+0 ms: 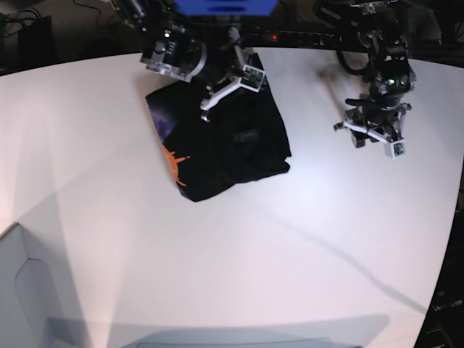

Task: Fold the T-shirt properly
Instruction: 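Hold the bundle with the right gripper and move the left gripper to its edge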

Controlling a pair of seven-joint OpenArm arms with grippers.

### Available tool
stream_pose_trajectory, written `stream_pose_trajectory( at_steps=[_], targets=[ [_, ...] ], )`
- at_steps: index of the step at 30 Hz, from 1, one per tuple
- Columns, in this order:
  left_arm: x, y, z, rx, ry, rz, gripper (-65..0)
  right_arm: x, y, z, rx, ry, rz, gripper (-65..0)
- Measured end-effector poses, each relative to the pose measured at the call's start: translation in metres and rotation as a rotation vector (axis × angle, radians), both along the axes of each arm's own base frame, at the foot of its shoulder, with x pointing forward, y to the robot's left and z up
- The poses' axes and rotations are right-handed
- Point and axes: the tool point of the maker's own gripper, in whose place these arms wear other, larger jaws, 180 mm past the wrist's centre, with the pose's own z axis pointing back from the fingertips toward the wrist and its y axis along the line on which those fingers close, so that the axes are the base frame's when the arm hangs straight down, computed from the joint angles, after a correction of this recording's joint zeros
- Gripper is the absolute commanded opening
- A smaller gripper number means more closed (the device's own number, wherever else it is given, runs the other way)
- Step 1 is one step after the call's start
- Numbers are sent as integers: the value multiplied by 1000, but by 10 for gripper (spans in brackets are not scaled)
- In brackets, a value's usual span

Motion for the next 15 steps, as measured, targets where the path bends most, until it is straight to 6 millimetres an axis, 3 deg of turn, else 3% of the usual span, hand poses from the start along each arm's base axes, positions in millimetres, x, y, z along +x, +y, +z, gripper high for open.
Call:
stream_pose_trajectory(
  at_steps=[4, 6, 15],
  targets=[
    [2, 3, 2, 11, -3, -4, -415, -5, -6, -4, -15, 0, 25, -524],
    [2, 5, 3, 14, -5, -1, -415, -15, -8, -10, -44, 1, 65, -524],
    [1, 46, 21, 48, -52, 115, -415, -17, -10, -12, -58, -5, 85, -526]
  ],
)
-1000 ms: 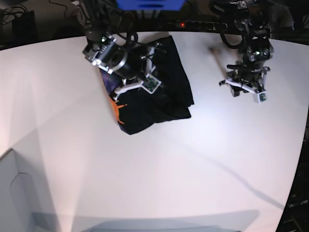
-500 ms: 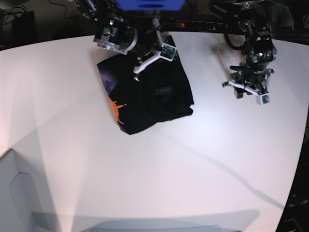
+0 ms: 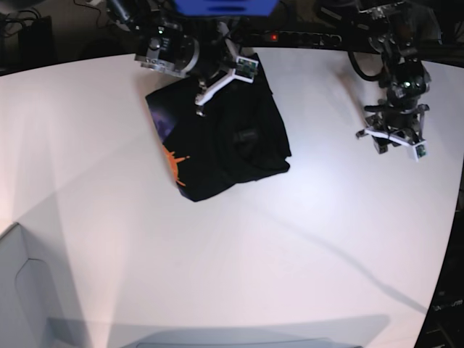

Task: Fold the T-shirt properly
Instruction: 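Hold the bundle with the right gripper and move the left gripper to its edge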

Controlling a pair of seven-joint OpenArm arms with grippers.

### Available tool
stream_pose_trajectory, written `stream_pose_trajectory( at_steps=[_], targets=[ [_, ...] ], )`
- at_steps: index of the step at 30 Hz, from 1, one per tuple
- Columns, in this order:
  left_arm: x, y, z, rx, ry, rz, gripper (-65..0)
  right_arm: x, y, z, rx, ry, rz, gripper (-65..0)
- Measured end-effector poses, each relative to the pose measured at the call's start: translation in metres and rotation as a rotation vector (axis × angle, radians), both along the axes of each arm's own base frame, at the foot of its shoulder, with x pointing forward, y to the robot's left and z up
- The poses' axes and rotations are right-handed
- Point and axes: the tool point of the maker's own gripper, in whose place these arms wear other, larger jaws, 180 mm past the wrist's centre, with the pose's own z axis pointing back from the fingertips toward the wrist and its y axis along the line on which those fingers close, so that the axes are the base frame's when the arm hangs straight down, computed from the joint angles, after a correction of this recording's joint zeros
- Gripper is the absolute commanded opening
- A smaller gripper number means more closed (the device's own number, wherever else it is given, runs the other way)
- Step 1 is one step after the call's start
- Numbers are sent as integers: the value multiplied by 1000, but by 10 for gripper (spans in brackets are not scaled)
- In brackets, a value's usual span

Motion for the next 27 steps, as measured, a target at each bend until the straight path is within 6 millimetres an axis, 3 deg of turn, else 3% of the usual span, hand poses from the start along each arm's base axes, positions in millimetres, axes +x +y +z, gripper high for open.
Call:
stream_pose_trajectory(
  at_steps=[4, 6, 15, 22, 27],
  targets=[
    [-3, 14, 6, 17, -12, 39, -415, -1, -8, -4, -23, -2, 8, -527],
    [1, 13, 8, 15, -21, 34, -415, -1, -8, -4, -24, -2, 7, -527],
    [2, -51, -11, -77, 8, -82, -415, 13, 2, 6, 6, -33, -1, -511],
    [-9, -89, -31, -144, 56, -134, -415, 17, 12, 14, 40, -38, -14, -269],
    [-14, -123, -52, -192, 112, -210, -415, 23, 12, 17, 41, -55, -14, -232]
  ],
)
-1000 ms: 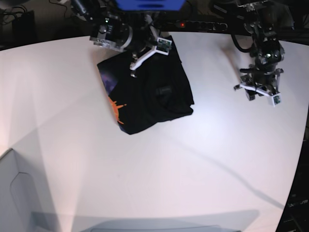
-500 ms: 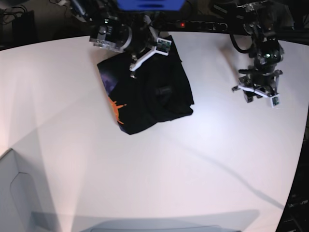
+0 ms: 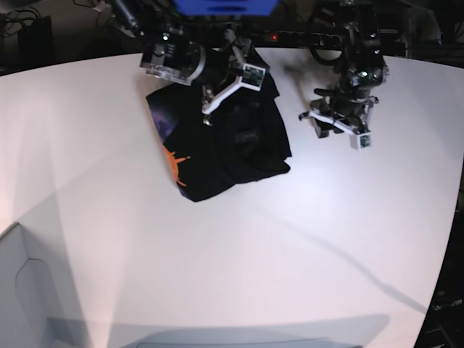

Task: Fold the T-shirt properly
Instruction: 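Hold the bundle with the right gripper and move the left gripper to its edge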

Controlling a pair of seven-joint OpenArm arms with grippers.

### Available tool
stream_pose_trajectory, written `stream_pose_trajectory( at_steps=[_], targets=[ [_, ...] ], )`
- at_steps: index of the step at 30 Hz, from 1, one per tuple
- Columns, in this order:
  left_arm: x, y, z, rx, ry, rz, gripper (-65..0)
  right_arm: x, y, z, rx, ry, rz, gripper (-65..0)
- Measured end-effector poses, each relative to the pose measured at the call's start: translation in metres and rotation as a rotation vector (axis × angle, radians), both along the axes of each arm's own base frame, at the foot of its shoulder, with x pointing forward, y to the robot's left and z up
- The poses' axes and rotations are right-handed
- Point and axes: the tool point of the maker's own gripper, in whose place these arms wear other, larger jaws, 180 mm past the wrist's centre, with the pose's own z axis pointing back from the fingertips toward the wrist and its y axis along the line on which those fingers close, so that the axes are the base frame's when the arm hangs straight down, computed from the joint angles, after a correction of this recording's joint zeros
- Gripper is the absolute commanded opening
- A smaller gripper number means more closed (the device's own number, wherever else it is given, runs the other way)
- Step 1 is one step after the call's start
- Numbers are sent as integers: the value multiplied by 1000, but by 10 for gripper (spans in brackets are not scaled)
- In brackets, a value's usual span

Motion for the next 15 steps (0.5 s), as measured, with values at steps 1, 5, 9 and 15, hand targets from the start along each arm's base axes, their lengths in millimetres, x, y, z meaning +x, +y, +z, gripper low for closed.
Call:
stream_pose_trajectory(
  at_steps=[1, 5, 9, 15],
  targets=[
    [-1, -6, -7, -9, 10, -9, -415, 4, 0, 2, 0, -13, 0, -232],
    [17, -11, -11, -23, -14, -6, -415, 15, -1, 7, -1, -44, 0, -232],
    [36, -20, -10, -53, -31, -2, -415, 20, 0, 10, 2, -59, -4, -232],
    [66, -35, -6, -105, -42, -5, -415, 64, -23, 22, 30, -91, -168, -231]
  ],
)
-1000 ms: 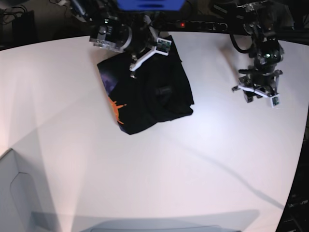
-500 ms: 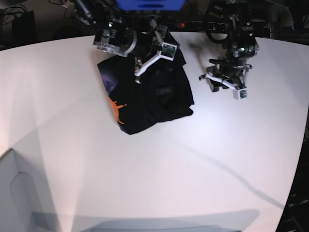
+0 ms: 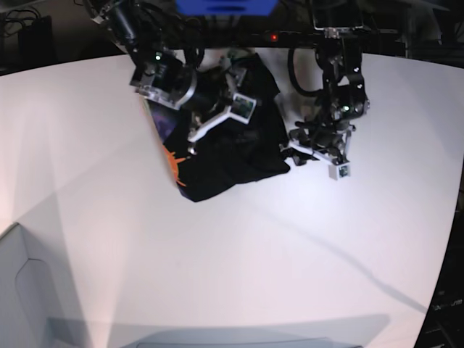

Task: Fold the T-shirt properly
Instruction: 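Hold the bundle with the right gripper and move the left gripper to its edge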

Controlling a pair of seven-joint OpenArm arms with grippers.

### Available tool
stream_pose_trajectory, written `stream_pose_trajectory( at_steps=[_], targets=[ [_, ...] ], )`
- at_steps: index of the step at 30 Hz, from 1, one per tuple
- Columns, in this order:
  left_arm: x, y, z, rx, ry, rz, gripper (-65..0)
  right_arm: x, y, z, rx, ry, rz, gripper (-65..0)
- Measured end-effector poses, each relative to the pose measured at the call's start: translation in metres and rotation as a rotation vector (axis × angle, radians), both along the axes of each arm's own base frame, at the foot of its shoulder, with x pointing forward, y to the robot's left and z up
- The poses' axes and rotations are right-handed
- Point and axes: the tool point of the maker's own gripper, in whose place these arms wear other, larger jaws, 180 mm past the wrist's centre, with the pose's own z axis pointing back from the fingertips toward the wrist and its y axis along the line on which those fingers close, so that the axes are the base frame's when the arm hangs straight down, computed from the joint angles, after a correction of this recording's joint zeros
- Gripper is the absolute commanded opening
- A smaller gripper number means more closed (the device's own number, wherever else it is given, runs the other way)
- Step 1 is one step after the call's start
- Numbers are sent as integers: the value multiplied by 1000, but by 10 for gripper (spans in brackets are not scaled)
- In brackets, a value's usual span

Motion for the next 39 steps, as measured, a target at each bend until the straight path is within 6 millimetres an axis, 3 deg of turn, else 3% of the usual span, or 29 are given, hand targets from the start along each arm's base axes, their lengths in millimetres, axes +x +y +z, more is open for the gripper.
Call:
stream_pose_trajectory(
  at_steps=[6, 10, 12, 15, 18, 21, 24, 28, 33, 39],
  targets=[
    [11, -14, 8, -10, -24, -27, -415, 32, -23, 11, 40, -17, -156, -230],
    [13, 1, 36, 34, -104, -15, -415, 36, -27, 12, 43, -19, -176, -231],
    [1, 19, 45, 68, -117, 2, -415, 37, -25, 14, 49, -22, -176, -231],
    [-31, 51, 41, 120, -75, 72, -415, 41, -19, 20, 71, -29, -186, -231],
    [-53, 59, 33, 137, -36, 90, -415, 40, -16, 21, 86, -23, -183, -231],
    [-71, 42, 22, 117, 7, 49, -415, 41, -15, 21, 87, -24, -189, -231],
    [-78, 19, 31, 26, -11, 47, -415, 42, -16, 21, 84, -24, -192, -231],
    [-65, -2, 56, -116, -101, 57, -415, 46, -25, 18, 74, -21, -220, -231],
    [-65, -18, 57, -208, -98, 54, -415, 49, -30, 18, 74, -22, -236, -231],
    [-50, -56, 47, -288, -86, -8, -415, 49, -31, 17, 70, -20, -239, -231]
  ],
)
